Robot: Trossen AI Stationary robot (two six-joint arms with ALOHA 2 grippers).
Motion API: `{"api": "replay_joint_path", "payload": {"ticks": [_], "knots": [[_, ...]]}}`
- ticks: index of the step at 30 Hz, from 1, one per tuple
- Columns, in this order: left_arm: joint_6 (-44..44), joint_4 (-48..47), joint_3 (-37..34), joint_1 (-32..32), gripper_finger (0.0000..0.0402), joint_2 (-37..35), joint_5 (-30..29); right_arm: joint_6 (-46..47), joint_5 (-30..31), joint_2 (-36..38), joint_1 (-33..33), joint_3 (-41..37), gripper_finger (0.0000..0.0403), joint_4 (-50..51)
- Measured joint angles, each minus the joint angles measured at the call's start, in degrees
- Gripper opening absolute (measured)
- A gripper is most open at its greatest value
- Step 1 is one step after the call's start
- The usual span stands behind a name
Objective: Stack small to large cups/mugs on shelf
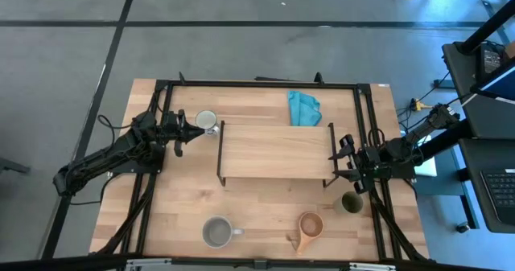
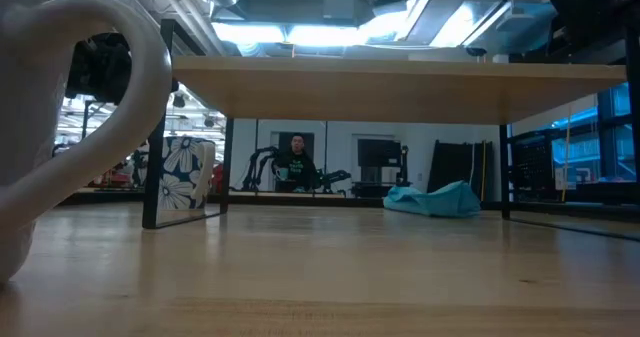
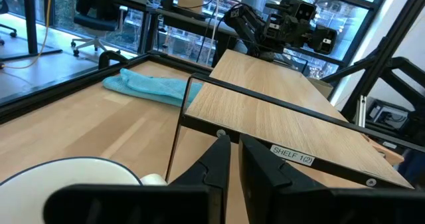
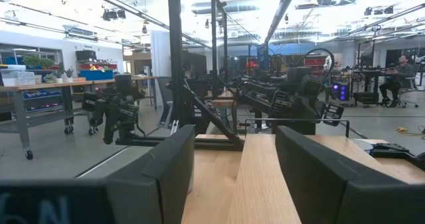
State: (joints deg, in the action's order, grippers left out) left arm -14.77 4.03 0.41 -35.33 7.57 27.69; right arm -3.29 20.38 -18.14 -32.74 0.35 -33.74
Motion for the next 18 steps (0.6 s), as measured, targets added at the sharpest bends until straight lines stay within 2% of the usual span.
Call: {"api": "replay_joint_path", "payload": {"ticks": [18], "knots": [[0.00,0.00,0.00,-0.01,0.0027,0.02,0.01,0.02,0.02,0.00,-0.01,-0.01,0.0213,-0.54]]}}
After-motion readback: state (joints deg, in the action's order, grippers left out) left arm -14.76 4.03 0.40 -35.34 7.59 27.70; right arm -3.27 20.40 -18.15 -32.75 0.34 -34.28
